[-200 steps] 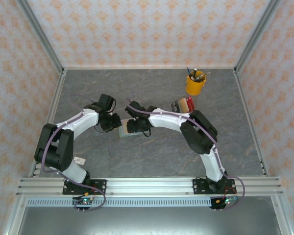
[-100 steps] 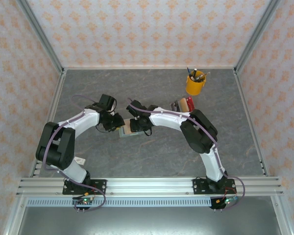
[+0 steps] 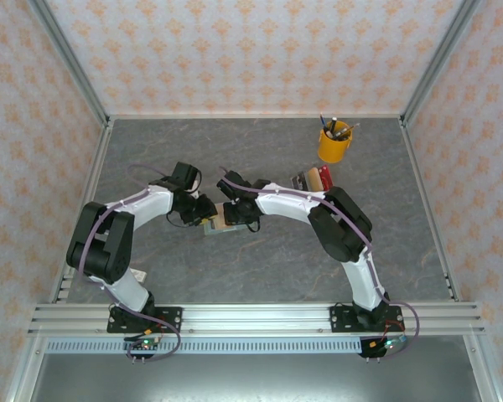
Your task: Take the credit cards out of the card holder
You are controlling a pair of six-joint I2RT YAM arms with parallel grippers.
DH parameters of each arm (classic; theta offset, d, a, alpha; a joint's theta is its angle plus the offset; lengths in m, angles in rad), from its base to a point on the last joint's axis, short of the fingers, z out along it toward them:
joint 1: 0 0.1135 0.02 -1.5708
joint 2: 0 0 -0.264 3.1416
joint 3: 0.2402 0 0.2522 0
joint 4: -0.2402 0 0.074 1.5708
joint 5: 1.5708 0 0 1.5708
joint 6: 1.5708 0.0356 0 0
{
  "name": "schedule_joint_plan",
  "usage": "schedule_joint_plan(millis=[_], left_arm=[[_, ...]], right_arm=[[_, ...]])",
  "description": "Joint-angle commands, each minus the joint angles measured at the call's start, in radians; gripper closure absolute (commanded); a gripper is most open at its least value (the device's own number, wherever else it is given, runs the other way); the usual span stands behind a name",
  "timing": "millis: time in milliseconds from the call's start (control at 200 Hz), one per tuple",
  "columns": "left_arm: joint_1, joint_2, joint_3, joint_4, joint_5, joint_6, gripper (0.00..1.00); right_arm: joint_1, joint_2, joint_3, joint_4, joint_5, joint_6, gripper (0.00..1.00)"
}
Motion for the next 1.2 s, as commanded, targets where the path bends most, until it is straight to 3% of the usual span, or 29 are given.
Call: schedule_joint_plan(millis=[0,591,926,1196], left_arm=[[0.012,0.025,-0.013,0.032,0.036,-0.011,0.74],[0.012,0.049,-0.014,0.101,0.140,0.000,0.77],[0.006,0.030,-0.008,0.132,0.151,-0.012,0.78],[-0.037,0.024,0.025,0.177,0.210,-0.030,0.73]], right_arm=[[-0.006,0.074,-0.020,-0.054,0.015,0.017,0.69],[-0.018,0.038,-0.052,-0.009,-0.042,0.033,0.70],[-0.038,-0.193,-0.167,0.140,-0.070,0.097,0.69],[-0.056,-0.397,-0.351,0.265,0.019,0.150,0.65]])
